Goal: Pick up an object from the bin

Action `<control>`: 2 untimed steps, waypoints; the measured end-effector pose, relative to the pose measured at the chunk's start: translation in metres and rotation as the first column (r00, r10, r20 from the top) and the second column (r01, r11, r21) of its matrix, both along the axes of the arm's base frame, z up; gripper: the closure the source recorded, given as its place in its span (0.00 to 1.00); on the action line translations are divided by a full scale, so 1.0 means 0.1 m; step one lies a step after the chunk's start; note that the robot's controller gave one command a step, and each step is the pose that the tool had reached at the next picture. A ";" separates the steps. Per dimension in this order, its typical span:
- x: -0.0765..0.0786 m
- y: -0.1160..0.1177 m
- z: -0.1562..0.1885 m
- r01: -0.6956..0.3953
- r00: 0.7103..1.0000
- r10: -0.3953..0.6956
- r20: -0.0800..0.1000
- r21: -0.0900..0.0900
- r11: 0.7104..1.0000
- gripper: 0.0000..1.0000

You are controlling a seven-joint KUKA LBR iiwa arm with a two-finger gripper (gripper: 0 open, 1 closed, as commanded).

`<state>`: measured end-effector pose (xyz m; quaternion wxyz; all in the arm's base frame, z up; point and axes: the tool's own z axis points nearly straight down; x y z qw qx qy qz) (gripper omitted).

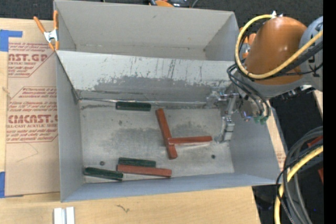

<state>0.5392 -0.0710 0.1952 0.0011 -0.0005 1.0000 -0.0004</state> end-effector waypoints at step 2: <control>0.11 0.09 -1.22 -0.155 0.988 0.155 -0.001 0.001 0.988 1.00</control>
Offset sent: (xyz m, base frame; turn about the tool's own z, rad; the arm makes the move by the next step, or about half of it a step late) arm 0.0107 0.0080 -0.1215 -0.1543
